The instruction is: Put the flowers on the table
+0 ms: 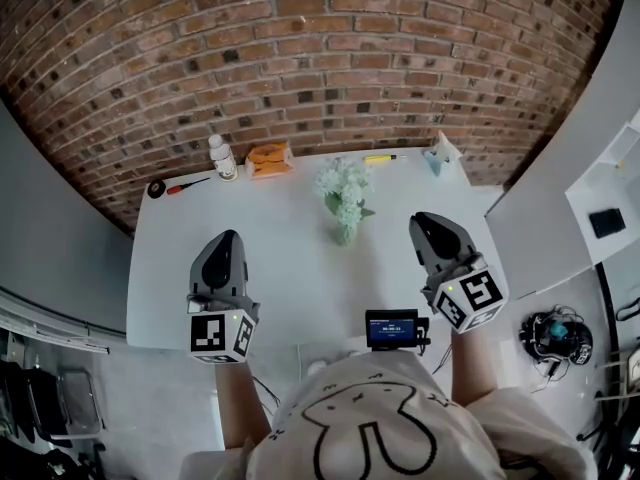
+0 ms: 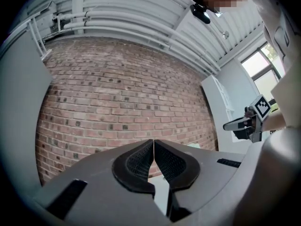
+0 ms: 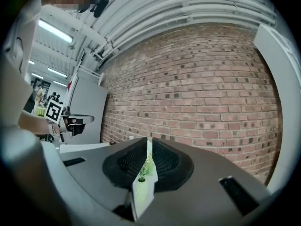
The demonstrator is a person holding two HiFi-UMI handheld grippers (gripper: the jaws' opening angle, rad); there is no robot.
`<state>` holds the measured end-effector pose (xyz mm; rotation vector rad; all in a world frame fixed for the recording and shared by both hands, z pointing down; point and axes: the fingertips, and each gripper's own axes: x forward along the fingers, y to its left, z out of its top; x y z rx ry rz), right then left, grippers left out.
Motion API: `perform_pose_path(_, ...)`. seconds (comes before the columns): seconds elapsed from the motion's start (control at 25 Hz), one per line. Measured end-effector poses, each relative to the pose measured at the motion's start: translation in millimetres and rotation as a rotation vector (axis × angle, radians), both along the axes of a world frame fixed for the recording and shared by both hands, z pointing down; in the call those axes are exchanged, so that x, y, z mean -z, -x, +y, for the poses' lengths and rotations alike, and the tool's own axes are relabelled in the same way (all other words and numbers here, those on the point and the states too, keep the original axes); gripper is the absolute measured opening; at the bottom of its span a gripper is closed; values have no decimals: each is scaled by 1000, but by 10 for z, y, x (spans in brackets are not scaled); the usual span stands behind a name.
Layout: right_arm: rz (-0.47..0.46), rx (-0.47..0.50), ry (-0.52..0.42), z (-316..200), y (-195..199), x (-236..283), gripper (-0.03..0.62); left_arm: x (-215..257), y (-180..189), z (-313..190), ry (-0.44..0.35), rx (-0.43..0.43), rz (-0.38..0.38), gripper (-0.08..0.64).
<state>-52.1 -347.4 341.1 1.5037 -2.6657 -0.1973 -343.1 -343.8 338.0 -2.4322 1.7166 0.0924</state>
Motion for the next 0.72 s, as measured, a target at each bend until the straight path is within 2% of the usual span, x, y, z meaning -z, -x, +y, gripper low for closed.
perform_pose_path(0.16, 133, 1, -33, 38, 115, 83, 18, 94, -109, -16, 13, -40, 9, 12)
perform_pose_path(0.24, 159, 5, -45, 51, 171, 135, 18, 147, -160, -2, 6, -50, -2, 11)
perform_pose_path(0.48, 61, 43, -53, 62, 251, 337, 18, 233, -244, -4, 27, -74, 14, 11)
perform_pose_path(0.72, 93, 33, -52, 30, 306, 328, 17, 268, -307, 19, 14, -91, -10, 11)
